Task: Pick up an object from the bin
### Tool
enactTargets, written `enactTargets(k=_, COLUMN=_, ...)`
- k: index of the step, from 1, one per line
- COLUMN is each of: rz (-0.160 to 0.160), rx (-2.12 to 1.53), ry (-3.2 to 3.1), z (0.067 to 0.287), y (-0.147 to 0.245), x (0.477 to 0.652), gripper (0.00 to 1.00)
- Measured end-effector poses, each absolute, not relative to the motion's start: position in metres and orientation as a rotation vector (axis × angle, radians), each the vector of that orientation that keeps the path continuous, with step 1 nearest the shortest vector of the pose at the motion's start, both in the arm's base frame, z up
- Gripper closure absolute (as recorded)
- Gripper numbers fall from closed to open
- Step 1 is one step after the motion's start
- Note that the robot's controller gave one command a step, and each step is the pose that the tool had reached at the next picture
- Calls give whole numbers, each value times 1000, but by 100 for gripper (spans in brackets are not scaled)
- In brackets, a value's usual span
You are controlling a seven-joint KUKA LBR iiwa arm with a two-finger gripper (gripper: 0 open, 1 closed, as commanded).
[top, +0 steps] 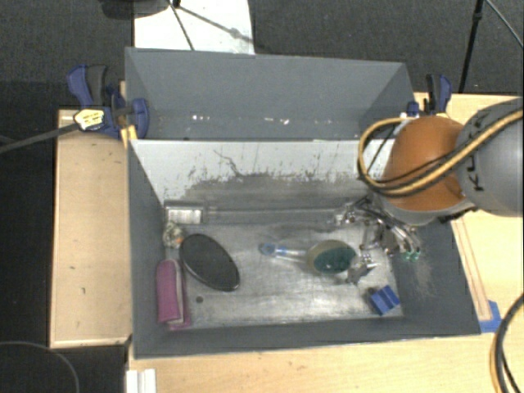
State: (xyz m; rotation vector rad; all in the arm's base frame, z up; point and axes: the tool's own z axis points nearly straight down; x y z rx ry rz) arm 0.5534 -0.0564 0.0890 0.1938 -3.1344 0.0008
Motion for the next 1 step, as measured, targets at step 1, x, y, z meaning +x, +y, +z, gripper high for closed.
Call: enactTargets(k=1, rz=0, rx=197, ry=-3138, z=91, y=-55, x=555, gripper=100)
